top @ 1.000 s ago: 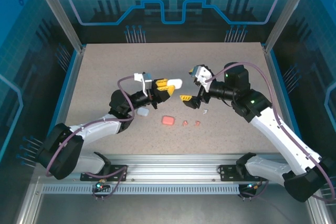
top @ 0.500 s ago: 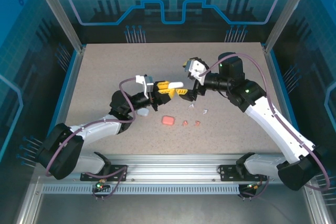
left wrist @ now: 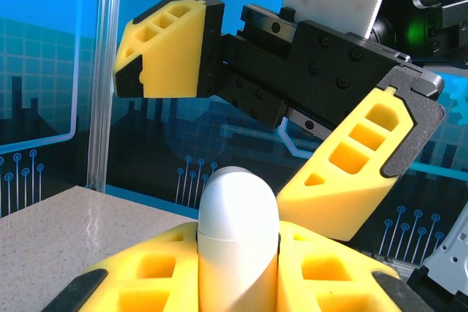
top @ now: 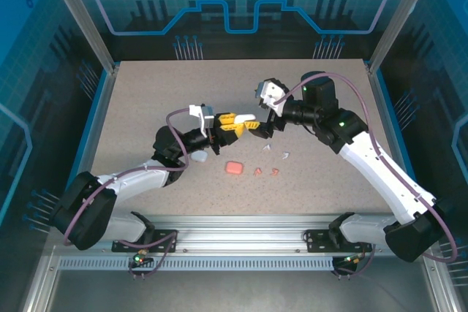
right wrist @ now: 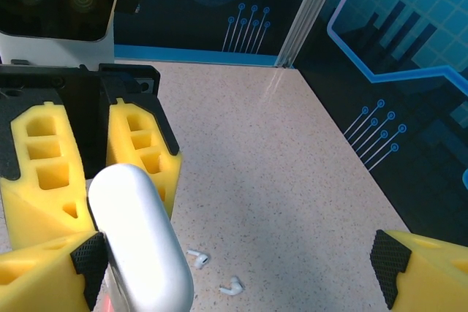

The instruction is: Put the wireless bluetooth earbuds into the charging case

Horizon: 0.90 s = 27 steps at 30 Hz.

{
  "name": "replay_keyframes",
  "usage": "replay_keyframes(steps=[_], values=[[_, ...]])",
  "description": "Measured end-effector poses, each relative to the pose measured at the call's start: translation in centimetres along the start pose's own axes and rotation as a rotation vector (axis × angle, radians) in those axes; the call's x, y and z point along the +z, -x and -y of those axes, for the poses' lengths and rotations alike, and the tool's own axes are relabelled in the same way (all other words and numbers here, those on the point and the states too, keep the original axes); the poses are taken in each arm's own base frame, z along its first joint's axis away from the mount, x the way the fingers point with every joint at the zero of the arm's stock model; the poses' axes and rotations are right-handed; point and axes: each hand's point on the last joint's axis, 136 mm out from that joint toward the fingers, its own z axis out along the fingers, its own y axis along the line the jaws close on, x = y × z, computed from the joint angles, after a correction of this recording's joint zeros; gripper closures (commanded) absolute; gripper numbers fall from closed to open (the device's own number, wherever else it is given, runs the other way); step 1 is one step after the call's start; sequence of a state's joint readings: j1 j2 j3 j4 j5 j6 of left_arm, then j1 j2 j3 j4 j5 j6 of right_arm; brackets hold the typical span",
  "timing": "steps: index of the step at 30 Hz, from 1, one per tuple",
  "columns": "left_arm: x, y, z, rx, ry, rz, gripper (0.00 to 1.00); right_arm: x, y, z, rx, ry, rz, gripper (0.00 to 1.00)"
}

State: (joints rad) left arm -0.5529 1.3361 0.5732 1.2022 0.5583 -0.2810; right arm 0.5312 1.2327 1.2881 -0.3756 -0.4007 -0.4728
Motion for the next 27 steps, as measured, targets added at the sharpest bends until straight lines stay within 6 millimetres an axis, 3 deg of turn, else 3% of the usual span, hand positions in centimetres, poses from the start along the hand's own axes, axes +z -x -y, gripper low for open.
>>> replay_keyframes(steps=[27], values=[[0.0, -0.1, 0.2, -0.001, -0.011, -0.005, 1.0, -0.7, 0.8, 1.3, -0.006, -0.047, 0.005, 0.02]])
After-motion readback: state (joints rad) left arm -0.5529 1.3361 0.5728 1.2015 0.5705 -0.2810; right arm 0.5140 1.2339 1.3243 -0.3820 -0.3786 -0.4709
